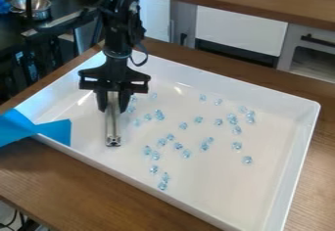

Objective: Sweep into pile

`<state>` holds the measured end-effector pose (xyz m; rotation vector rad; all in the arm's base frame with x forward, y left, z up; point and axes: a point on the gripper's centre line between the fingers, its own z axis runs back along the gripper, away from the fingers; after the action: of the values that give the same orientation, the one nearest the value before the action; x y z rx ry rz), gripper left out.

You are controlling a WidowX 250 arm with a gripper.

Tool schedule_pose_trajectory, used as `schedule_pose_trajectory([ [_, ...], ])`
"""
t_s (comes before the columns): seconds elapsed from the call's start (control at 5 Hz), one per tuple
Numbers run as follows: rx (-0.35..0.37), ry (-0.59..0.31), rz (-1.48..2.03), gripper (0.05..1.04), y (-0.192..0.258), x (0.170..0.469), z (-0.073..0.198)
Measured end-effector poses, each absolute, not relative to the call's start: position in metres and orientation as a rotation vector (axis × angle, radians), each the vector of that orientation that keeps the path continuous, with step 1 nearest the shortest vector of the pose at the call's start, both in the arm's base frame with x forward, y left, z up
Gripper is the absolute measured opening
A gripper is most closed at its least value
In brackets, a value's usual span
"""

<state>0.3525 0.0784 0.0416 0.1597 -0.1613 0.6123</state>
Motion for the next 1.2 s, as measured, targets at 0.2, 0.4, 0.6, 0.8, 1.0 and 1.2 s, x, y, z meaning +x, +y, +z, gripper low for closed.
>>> schedule_pose_trajectory([
  [0.2, 0.153, -0.141, 0.630, 0.371, 0.069, 0.353, 0.041],
  [0.4, 0.146, -0.138, 0.604, 0.371, 0.044, 0.361, 0.041],
  [0.6, 0.146, -0.134, 0.616, 0.371, 0.030, 0.367, 0.039],
  [0.8, 0.144, -0.139, 0.631, 0.371, 0.020, 0.371, 0.040],
  [1.0, 0.132, -0.152, 0.591, 0.371, -0.013, 0.378, 0.039],
  [1.2, 0.127, -0.146, 0.606, 0.371, -0.024, 0.383, 0.040],
])
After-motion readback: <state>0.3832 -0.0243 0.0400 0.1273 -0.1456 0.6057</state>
